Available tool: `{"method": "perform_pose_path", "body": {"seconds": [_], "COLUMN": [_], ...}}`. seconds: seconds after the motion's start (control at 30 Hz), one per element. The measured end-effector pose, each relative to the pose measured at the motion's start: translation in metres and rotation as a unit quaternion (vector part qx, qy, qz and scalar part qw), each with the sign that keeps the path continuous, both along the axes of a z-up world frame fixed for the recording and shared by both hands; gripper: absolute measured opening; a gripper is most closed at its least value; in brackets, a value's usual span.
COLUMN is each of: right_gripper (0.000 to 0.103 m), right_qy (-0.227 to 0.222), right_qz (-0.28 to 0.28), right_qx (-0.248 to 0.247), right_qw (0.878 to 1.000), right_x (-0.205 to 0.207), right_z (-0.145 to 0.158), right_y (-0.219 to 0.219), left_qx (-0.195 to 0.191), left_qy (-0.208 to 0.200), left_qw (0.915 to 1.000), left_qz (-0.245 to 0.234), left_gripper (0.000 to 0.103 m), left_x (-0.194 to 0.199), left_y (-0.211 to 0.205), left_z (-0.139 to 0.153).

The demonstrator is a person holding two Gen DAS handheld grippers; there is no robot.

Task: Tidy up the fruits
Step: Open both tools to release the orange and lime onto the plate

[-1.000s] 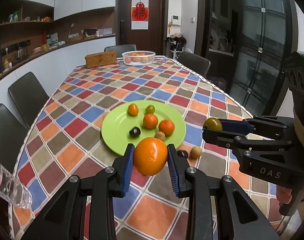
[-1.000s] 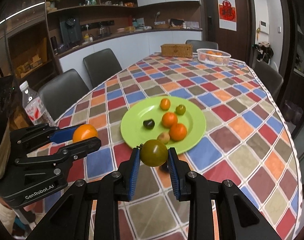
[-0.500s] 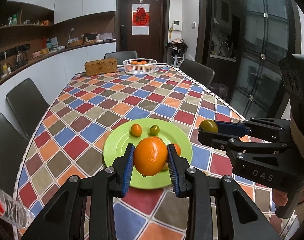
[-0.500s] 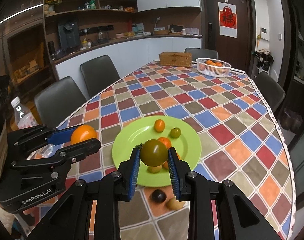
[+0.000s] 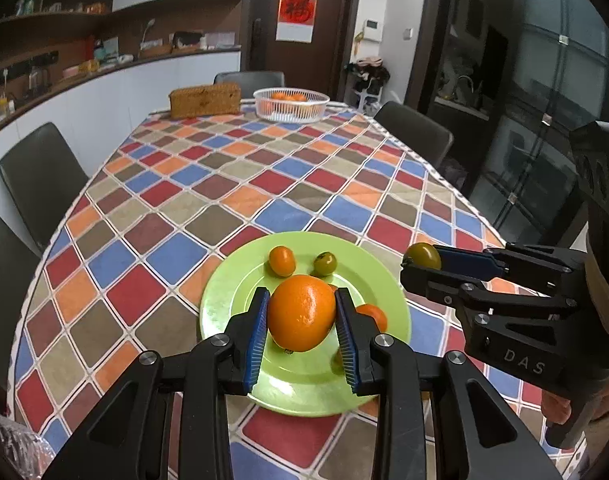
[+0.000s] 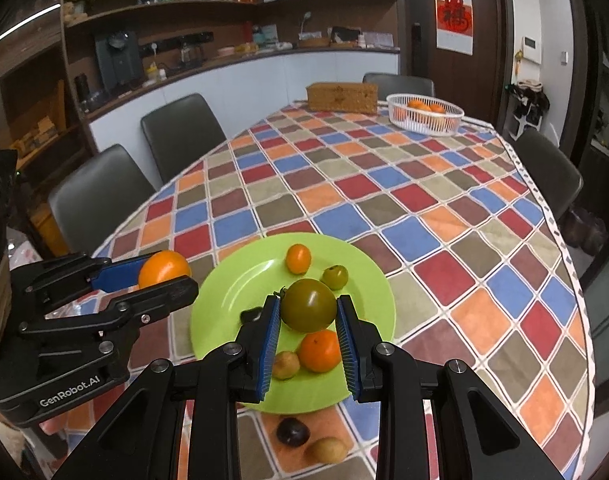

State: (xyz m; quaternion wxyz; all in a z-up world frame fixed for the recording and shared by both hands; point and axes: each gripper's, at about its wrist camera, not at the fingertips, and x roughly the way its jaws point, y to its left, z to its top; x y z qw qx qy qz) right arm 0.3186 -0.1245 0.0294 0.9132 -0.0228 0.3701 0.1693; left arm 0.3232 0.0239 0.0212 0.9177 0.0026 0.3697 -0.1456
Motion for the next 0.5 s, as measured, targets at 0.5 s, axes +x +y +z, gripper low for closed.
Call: {"method": "perform_pose_path", "body": {"seconds": [0.5], "right_gripper": [0.029], "right_qy": [0.091], "right_qz": [-0.012], "right_qx": [-0.022], "right_qw": [0.996], "right_x": [0.060], "right_z": [-0.044], "right_y": [0.002], "left_qx": [-0.009], "left_qy": [0.094], "left_qw": [0.9951], "left_qz": [0.029], "left_gripper": [0.032], "left_x": [0.066], "left_y": [0.007], "left_z": [-0.045]}}
